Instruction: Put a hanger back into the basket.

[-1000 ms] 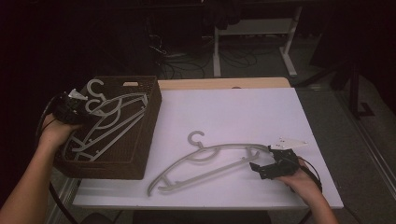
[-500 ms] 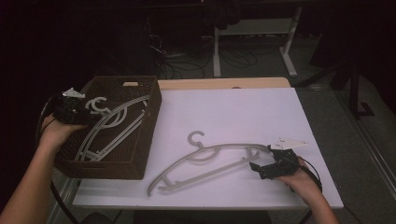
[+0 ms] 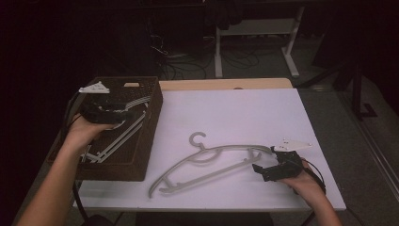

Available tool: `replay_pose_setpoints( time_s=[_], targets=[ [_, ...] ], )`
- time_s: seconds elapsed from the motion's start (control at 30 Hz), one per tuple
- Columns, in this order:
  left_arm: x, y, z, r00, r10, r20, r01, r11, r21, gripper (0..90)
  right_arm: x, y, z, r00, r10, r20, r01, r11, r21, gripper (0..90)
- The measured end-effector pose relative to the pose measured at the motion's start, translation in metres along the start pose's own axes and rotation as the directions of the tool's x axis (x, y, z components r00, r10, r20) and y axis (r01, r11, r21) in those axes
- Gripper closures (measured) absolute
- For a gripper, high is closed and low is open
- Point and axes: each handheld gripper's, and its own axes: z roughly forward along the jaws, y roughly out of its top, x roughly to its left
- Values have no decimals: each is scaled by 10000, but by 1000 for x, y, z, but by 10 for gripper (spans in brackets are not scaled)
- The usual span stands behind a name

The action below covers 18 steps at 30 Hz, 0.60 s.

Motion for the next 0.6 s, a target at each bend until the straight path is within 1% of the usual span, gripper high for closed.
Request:
replay_pose_setpoints(
  time_s=[0.13,0.23,0.37,0.43,0.6],
  targets=[
    [-21,8,15,9983,191,556,-177,9995,-270,338,0,0,0,10000,9,1,-9,10000,-16,0],
    [-38,11,27,9954,388,874,-364,9989,-298,317,0,1,-1,10000,-4,22,4,10000,-52,0],
    [-59,12,42,9897,614,1291,-571,9977,-370,299,0,3,-2,10000,70,0,-70,9998,-181,0],
    [-69,11,50,9853,787,1515,-736,9965,-394,295,0,3,-2,10000,30,-12,-30,9999,-162,0],
    [-88,4,69,9762,853,1996,-786,9961,-411,293,1,3,-2,10000,26,-44,-27,9999,-162,0]
  ],
)
